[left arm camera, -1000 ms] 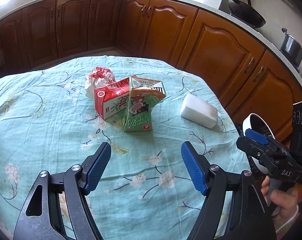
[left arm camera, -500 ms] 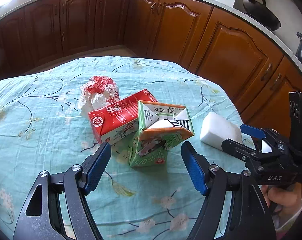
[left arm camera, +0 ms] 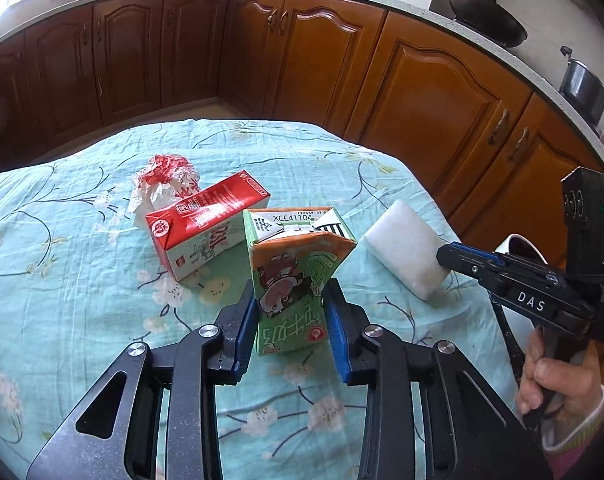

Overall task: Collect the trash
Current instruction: 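Grasp the green drink carton with the left gripper while the right grasps the white foam block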

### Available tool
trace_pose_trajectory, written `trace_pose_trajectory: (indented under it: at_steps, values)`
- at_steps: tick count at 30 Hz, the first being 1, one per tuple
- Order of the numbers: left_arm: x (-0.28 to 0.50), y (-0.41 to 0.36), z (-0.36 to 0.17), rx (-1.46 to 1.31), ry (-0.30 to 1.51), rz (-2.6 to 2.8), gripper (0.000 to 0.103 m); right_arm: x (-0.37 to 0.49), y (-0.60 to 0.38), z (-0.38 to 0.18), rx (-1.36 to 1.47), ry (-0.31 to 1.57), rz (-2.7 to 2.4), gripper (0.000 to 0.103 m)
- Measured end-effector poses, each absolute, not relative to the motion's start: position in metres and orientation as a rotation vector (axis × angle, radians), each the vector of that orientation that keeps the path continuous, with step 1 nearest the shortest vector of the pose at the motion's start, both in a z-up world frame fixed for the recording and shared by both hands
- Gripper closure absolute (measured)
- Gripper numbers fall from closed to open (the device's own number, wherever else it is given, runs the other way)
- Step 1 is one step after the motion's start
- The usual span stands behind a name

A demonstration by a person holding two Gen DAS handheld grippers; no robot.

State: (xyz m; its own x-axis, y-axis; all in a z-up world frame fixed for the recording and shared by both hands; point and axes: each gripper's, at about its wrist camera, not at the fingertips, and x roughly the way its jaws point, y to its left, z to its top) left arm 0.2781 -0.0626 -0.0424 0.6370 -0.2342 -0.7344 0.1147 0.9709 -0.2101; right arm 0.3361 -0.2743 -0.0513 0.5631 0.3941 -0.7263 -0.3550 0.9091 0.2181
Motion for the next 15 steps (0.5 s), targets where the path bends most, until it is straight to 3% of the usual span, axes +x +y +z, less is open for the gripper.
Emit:
trace_pose_trajectory:
  at_steps: [3,4,10,11,12,15]
  values:
    - [0.267,-0.06,-0.038,-0.162,0.859,-0.216,0.073,0.34,-0.263,-0.051,0.0,0.862,0.461,0.033]
    - [0.263,-0.059,-0.037,-0.165,0.857,-0.217,0.073,0.342,-0.259,-0.051,-0.019,0.855,0.455,0.027]
    - [0.248,-0.055,-0.033,-0.168,0.859,-0.223,0.073,0.366,-0.245,-0.076,-0.117,0.908,0.398,0.029]
    - [0.247,-0.054,-0.033,-0.168,0.862,-0.222,0.073,0.367,-0.246,-0.081,-0.125,0.926,0.382,0.032]
    - [0.246,-0.055,-0.033,-0.171,0.864,-0.224,0.074,0.368,-0.249,-0.083,-0.116,0.935,0.37,0.053]
    - [0.245,-0.057,-0.032,-0.171,0.863,-0.236,0.074,0.358,-0.264,-0.075,0.0,0.917,0.382,0.052]
